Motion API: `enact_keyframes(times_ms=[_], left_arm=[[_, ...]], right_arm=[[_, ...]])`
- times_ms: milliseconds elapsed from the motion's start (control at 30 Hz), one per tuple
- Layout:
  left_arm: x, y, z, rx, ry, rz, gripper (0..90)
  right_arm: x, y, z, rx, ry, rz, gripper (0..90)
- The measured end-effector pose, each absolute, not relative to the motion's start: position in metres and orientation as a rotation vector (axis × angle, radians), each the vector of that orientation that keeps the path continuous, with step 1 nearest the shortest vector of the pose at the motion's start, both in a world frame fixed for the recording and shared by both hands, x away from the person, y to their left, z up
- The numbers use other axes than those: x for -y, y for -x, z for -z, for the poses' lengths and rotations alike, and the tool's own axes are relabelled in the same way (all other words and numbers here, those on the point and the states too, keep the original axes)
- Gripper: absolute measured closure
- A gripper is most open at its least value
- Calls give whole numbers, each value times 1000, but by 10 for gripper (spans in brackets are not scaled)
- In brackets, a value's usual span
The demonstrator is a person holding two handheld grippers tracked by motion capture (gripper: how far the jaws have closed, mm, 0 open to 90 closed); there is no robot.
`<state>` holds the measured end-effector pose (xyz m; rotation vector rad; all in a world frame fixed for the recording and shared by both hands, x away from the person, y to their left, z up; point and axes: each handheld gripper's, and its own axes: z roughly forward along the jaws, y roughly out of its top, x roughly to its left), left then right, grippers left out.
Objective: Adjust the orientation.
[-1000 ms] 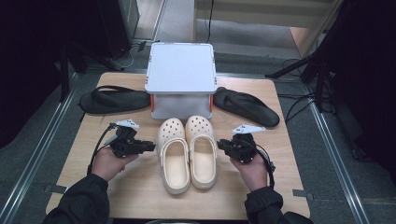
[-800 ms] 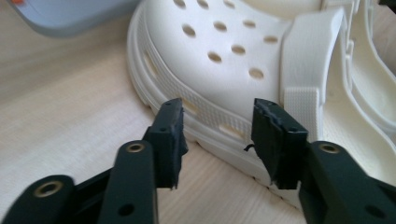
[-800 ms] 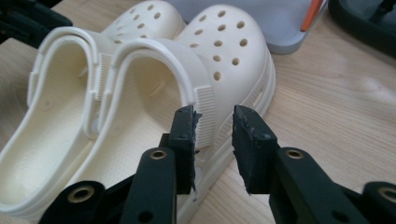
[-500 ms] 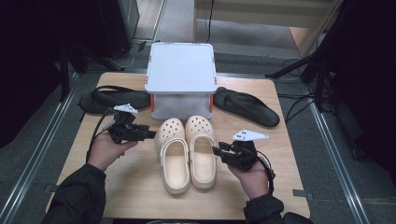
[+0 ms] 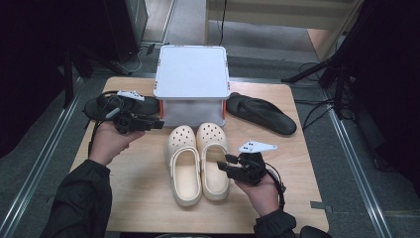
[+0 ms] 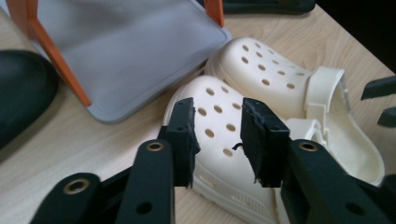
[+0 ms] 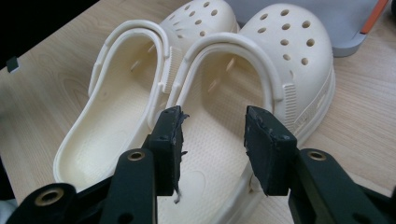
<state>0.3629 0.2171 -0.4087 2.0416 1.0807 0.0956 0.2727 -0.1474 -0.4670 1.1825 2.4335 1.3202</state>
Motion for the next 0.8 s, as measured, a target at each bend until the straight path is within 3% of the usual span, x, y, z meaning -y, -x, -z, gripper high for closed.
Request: enact_keyframes(times_ms=[367,800], left_arm=[[-219,-387,380,-1034,-2014,-146,850],[-217,-428,376,-1069,-1989,-219,884]], right_arm=[[138,-271,471,-2456,-1170,-1296,572],[124,-265,476,-2439,-1188,-1269,530]])
